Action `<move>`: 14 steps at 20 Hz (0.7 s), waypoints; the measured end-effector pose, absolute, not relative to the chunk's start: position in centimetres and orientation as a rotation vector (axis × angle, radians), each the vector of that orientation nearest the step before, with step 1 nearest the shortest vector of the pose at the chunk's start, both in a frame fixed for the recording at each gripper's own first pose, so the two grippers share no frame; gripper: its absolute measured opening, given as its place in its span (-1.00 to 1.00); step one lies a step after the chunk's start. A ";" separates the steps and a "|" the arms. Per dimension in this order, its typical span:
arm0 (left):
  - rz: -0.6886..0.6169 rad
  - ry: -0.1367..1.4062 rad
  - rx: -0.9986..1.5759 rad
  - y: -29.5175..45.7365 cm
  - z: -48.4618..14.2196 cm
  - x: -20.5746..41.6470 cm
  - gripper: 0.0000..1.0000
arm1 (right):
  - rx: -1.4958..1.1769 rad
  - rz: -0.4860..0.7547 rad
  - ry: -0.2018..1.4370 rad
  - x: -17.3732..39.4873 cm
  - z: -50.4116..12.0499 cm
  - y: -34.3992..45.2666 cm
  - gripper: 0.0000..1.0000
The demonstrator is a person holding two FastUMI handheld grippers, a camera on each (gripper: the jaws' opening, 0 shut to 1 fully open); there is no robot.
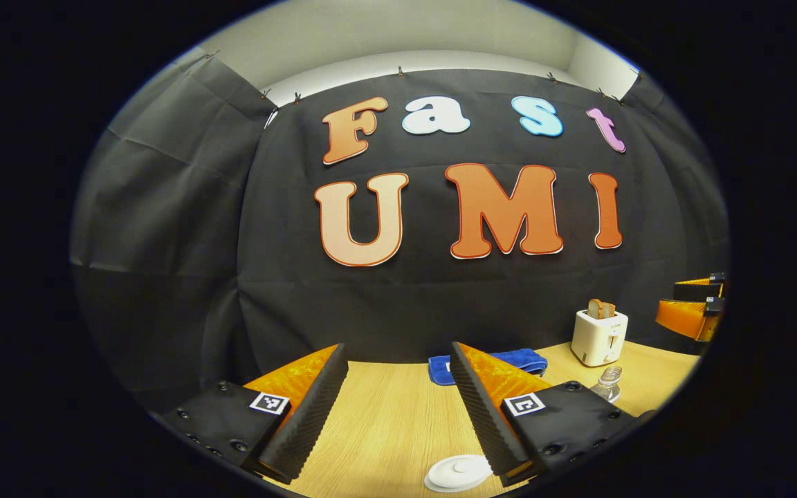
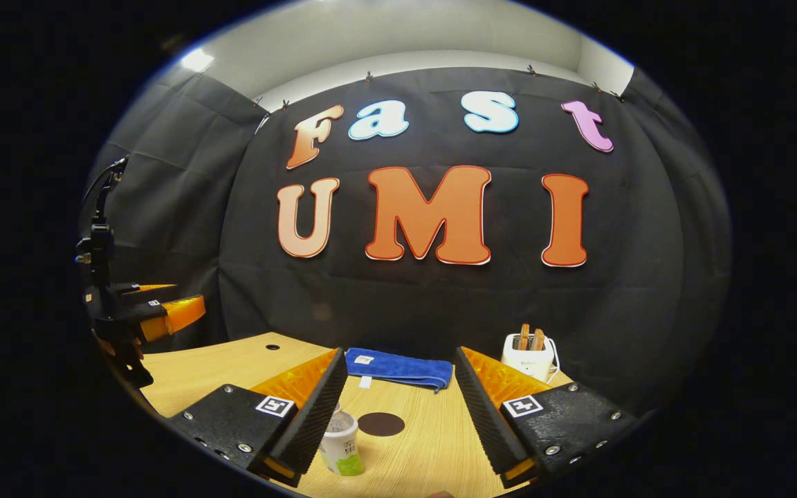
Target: Open the teacup lid with one hand, grasp the water bottle and pour water into the teacup with the other hand; after pouring, place the water bottle on the coaster and then close the teacup lid.
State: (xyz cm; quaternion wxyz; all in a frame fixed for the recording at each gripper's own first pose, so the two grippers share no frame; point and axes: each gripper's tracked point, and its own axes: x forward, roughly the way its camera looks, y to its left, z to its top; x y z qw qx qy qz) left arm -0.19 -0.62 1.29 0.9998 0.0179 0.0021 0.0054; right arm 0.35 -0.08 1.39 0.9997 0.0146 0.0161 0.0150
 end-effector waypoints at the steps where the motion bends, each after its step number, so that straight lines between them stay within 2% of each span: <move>1: 0.011 0.005 0.036 -0.6 1.2 -0.2 0.99 | 0.033 0.031 0.032 0.4 1.5 0.0 0.88; 8: -0.007 0.017 0.013 -0.6 0.4 -0.5 0.99 | 0.046 0.062 0.033 0.2 1.1 0.7 0.89; 14: -0.060 0.069 0.012 -2.1 -3.3 -0.7 0.94 | 0.048 0.092 0.038 -0.6 -0.6 1.4 0.89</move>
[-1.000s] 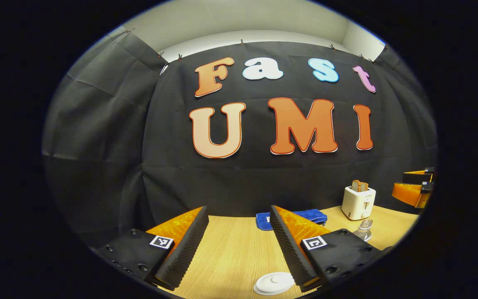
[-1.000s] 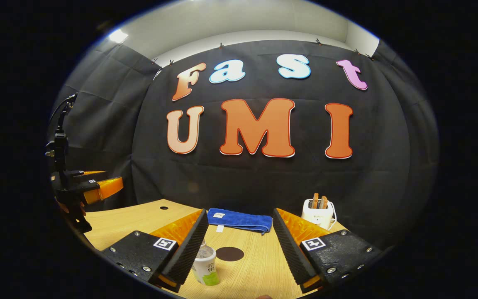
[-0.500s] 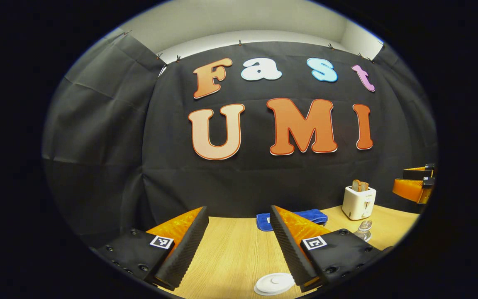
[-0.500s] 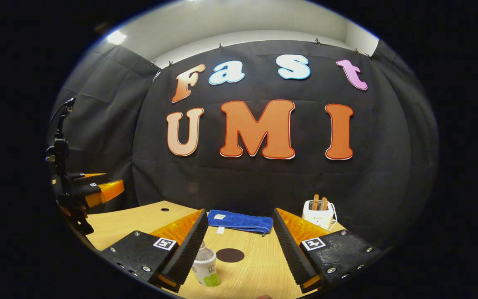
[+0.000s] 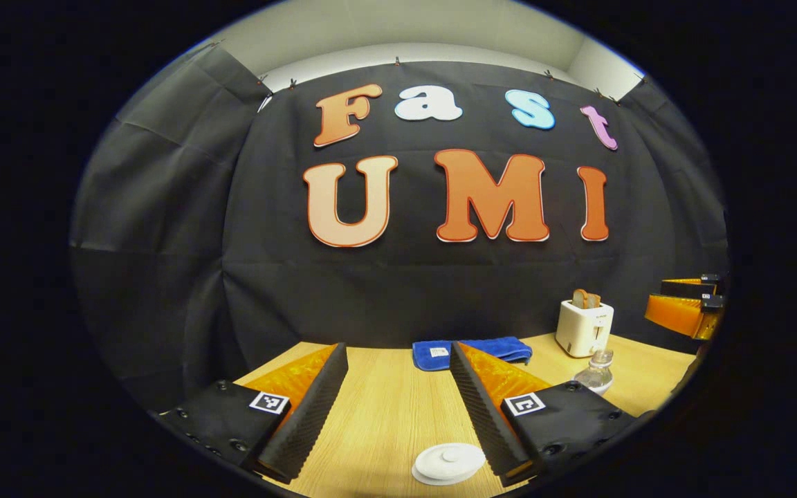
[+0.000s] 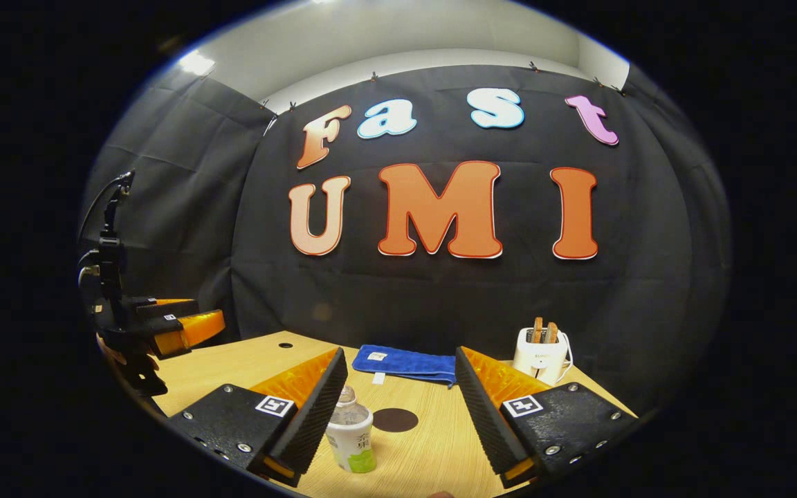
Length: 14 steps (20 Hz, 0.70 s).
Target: Open the teacup lid with one hand, grasp the water bottle and pour water into the teacup with the other hand; after pouring, place the water bottle on the coaster and then close the teacup lid.
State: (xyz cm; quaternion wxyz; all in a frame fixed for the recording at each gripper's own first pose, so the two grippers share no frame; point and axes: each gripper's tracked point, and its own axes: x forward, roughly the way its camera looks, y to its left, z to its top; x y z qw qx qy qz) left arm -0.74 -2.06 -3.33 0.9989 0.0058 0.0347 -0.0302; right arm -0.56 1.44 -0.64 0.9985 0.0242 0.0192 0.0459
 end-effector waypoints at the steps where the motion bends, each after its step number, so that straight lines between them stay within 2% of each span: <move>1: -0.068 0.088 0.013 -2.3 -4.2 -0.9 0.94 | 0.052 0.095 0.044 -0.7 -1.0 1.5 0.89; 10: -0.167 0.241 0.029 -5.7 -12.4 -1.8 0.99 | 0.064 0.174 0.091 -2.2 -4.3 3.0 0.90; 14: -0.205 0.304 0.044 -6.8 -15.5 -2.2 0.89 | 0.042 0.219 0.123 -3.1 -6.3 4.0 0.91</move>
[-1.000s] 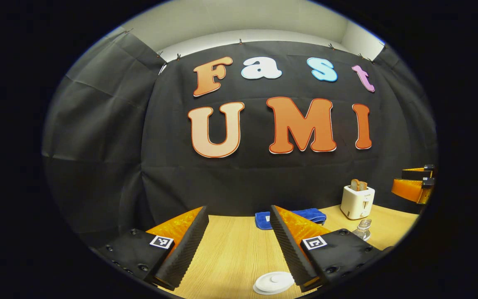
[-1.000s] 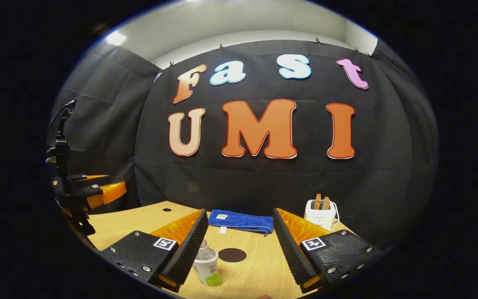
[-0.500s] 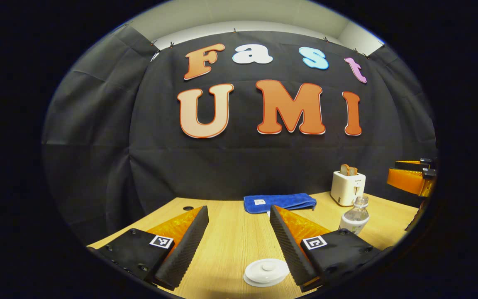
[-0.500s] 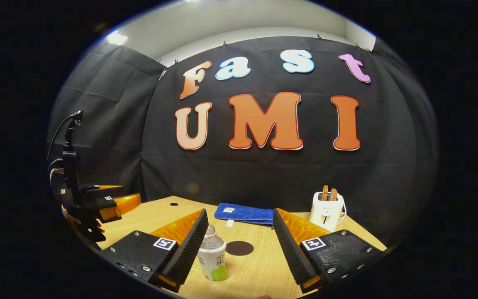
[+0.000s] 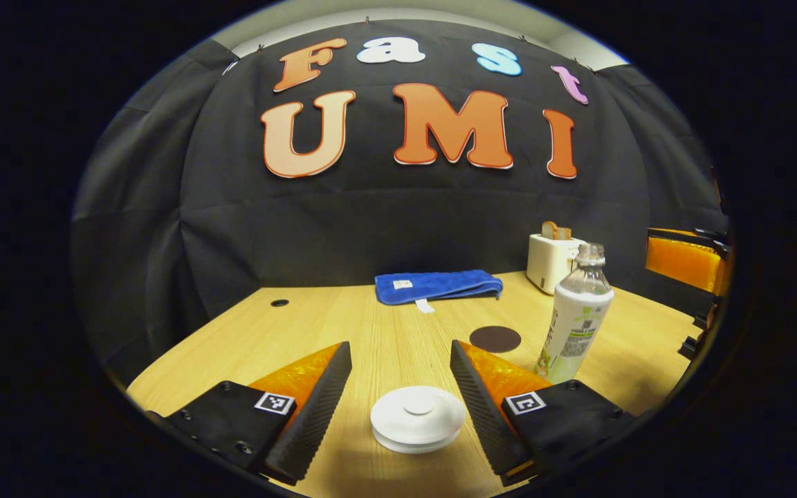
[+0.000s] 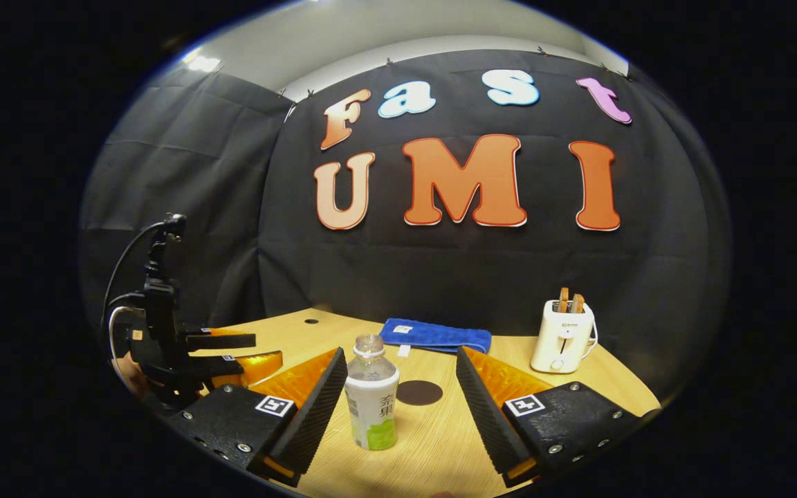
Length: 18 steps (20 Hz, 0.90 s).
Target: Open the teacup lid with one hand, grasp the water bottle and pour water into the teacup with the other hand; after pouring, place the water bottle on the coaster and then close the teacup lid.
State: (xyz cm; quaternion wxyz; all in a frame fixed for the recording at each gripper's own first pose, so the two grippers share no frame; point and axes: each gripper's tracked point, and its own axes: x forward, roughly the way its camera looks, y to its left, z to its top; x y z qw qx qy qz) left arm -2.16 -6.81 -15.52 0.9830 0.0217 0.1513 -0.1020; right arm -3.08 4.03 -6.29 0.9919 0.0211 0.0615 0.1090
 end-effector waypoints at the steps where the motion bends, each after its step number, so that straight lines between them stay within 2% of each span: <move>1: -0.212 0.321 0.048 -7.0 -16.3 -2.1 0.89 | 0.037 0.228 0.131 -3.2 -6.8 4.3 0.91; 2: -0.216 0.339 0.055 -7.2 -17.1 -2.2 0.87 | 0.034 0.238 0.141 -3.3 -7.3 4.6 0.91; 3: -0.225 0.354 0.060 -7.4 -17.7 -2.3 0.75 | 0.030 0.247 0.153 -3.4 -7.9 4.9 0.91; 7: -0.247 0.377 0.088 -8.1 -19.3 -2.3 0.49 | 0.032 0.272 0.202 -3.5 -10.0 5.7 0.92; 9: -0.253 0.392 0.096 -8.5 -19.9 -2.5 0.24 | 0.040 0.285 0.220 -3.5 -10.7 6.2 0.91; 10: -0.252 0.403 0.099 -8.4 -20.3 -2.3 0.22 | 0.041 0.288 0.225 -3.5 -10.9 6.3 0.92; 12: -0.235 0.411 0.106 -8.2 -20.7 -2.0 0.07 | 0.038 0.291 0.231 -3.4 -11.5 6.4 0.92; 14: -0.239 0.403 0.096 -8.2 -20.6 -1.8 -0.24 | 0.037 0.293 0.237 -3.2 -11.9 6.4 0.92; 17: -0.227 0.397 0.084 -7.7 -20.3 -2.1 -0.22 | 0.038 0.296 0.255 -2.8 -12.6 6.5 0.92; 18: -0.229 0.400 0.086 -8.2 -20.5 -1.6 -0.41 | 0.037 0.295 0.260 -2.6 -12.9 6.5 0.92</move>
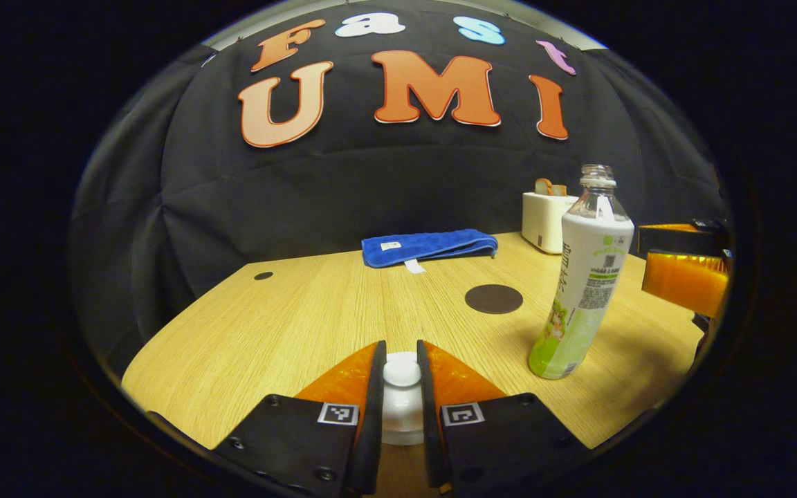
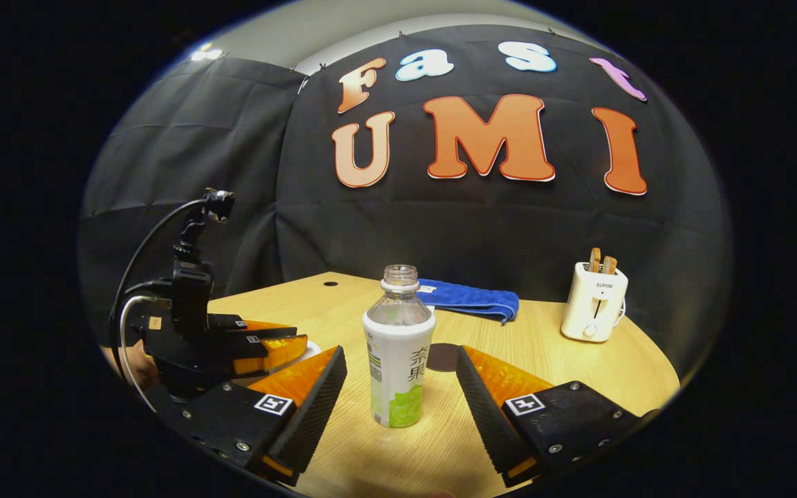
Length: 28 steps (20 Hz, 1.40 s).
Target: Open the teacup lid with one hand, grasp the water bottle and pour water into the teacup with the other hand; after pouring, place the water bottle on the coaster and then close the teacup lid.
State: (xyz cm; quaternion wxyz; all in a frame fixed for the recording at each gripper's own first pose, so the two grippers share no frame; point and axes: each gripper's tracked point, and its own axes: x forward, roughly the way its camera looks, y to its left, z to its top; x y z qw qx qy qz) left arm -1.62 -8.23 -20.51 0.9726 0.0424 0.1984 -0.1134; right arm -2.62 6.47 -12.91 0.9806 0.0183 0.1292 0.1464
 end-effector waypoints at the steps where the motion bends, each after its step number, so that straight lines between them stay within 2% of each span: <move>1: -0.230 0.398 0.089 -8.1 -20.5 -1.6 -0.41 | 0.035 0.294 0.266 -2.5 -13.2 6.5 0.92; 5: -0.238 0.376 0.093 -8.2 -19.6 -1.6 -0.41 | 0.038 0.298 0.289 -1.9 -14.2 6.7 0.92; 11: -0.199 0.300 0.101 -6.6 -16.5 -1.3 -0.44 | 0.018 0.297 0.326 -1.0 -15.9 7.3 0.92; 20: -0.117 0.266 0.085 -2.2 -14.6 -1.7 -0.41 | 0.049 0.320 0.406 1.3 -19.1 9.1 0.91; 24: -0.076 0.273 0.072 -0.1 -14.8 -1.9 -0.41 | 0.079 0.295 0.454 2.0 -20.4 9.2 0.70; 26: -0.061 0.278 0.068 0.8 -15.1 -2.0 -0.41 | 0.086 0.280 0.459 2.3 -20.2 9.0 0.36; 28: -0.050 0.280 0.069 1.5 -15.2 -2.3 -0.41 | 0.051 0.271 0.465 2.7 -20.2 8.8 0.31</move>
